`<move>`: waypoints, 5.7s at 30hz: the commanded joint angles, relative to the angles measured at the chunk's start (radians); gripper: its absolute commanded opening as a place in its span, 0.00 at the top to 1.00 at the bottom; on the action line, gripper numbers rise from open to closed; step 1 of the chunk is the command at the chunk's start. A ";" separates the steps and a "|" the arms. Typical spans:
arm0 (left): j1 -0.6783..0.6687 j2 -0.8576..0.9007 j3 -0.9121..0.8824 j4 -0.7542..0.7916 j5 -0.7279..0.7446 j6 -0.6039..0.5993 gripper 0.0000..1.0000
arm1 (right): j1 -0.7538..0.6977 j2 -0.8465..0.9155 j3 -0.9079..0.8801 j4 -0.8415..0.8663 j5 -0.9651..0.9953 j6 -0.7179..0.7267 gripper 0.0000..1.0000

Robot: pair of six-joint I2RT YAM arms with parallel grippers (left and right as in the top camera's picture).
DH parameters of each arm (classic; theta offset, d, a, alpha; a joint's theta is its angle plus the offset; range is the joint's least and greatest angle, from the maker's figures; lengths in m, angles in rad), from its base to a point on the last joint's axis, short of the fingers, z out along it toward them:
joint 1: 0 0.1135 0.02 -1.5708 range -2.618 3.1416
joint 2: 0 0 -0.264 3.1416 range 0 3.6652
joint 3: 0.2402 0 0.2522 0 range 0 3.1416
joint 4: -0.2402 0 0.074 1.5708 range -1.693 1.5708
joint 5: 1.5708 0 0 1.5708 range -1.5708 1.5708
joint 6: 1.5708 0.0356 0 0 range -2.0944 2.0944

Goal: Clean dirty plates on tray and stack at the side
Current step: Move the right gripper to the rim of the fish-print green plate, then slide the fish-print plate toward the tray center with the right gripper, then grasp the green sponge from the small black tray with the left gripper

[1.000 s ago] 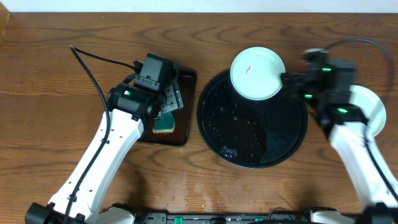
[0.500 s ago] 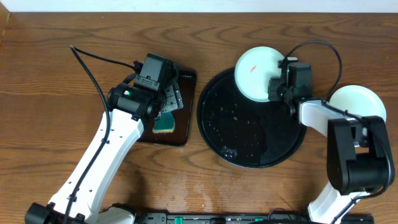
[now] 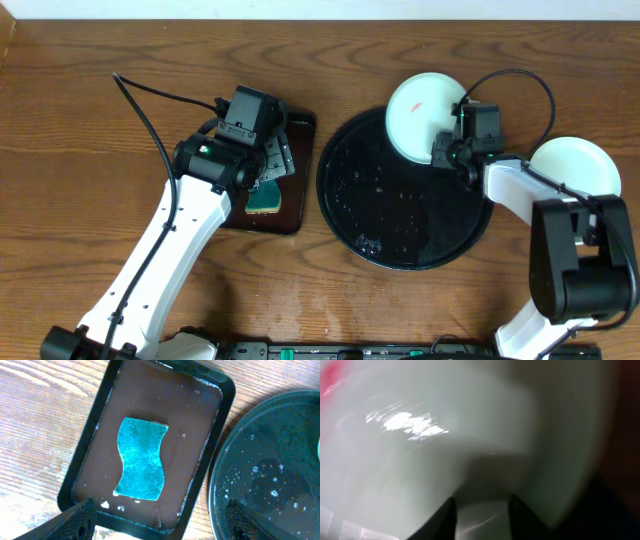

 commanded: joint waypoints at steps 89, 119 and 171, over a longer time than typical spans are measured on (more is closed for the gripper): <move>0.005 0.002 0.021 -0.002 -0.005 0.006 0.17 | 0.064 -0.404 -0.026 -0.637 0.105 0.399 0.61; 0.005 0.002 0.021 -0.002 -0.005 0.006 0.17 | 0.012 -0.214 -0.047 -0.492 0.110 0.392 0.99; 0.005 0.348 -0.025 -0.040 -0.035 -0.096 0.45 | 0.032 -0.285 -0.051 -0.547 -0.147 -0.100 0.66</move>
